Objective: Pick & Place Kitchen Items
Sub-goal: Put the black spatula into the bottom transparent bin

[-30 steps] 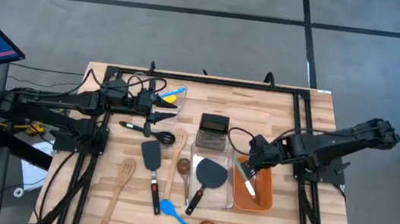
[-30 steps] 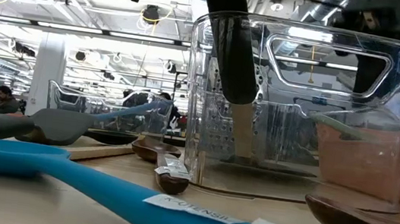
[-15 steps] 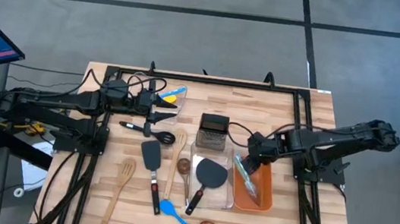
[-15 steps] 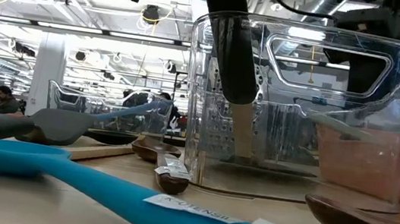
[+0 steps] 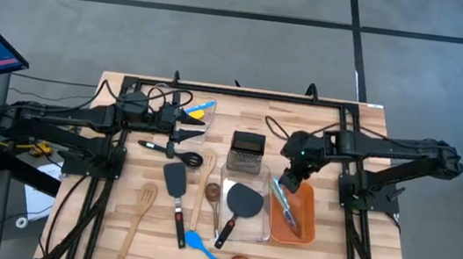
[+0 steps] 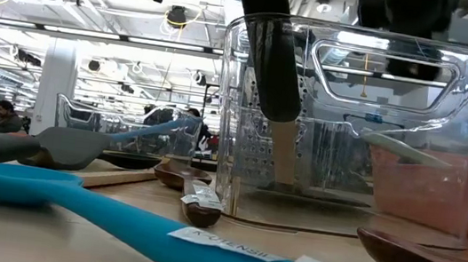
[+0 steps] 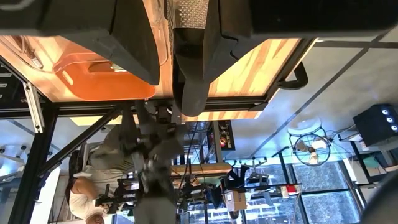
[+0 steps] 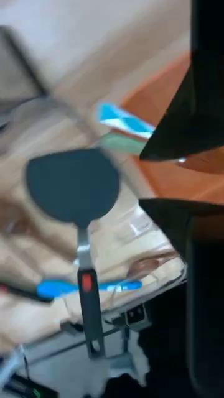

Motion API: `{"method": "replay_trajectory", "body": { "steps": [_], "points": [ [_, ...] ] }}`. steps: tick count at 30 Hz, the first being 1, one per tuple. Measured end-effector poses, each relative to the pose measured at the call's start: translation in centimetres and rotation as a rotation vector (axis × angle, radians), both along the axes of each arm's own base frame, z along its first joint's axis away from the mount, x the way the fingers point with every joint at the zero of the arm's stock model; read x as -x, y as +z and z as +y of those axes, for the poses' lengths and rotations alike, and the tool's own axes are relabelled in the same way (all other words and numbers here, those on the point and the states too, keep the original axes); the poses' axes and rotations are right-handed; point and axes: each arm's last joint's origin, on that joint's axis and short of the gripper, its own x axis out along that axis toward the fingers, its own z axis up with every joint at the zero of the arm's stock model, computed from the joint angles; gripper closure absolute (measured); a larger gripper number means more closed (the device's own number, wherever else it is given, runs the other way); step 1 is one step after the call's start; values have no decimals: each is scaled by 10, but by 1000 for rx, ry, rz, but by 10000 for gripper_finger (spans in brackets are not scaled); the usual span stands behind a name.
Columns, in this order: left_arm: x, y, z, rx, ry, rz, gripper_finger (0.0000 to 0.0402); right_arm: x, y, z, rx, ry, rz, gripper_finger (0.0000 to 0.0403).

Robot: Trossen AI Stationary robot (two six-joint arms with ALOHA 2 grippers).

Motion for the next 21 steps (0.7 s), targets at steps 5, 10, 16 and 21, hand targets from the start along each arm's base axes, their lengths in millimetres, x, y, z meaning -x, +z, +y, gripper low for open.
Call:
{"method": "replay_trajectory", "body": {
  "steps": [5, 10, 16, 21],
  "points": [
    [0, 0, 0, 0, 0, 0, 294, -5, 28, -2, 162, 192, -156, 376],
    [0, 0, 0, 1, 0, 0, 294, -9, 40, -5, 393, 338, -254, 396],
    [0, 0, 0, 1, 0, -1, 294, -10, 40, -10, 486, 420, -281, 401],
    [0, 0, 0, 0, 0, -5, 294, -16, 46, -14, 593, 500, -374, 399]
  ]
}}
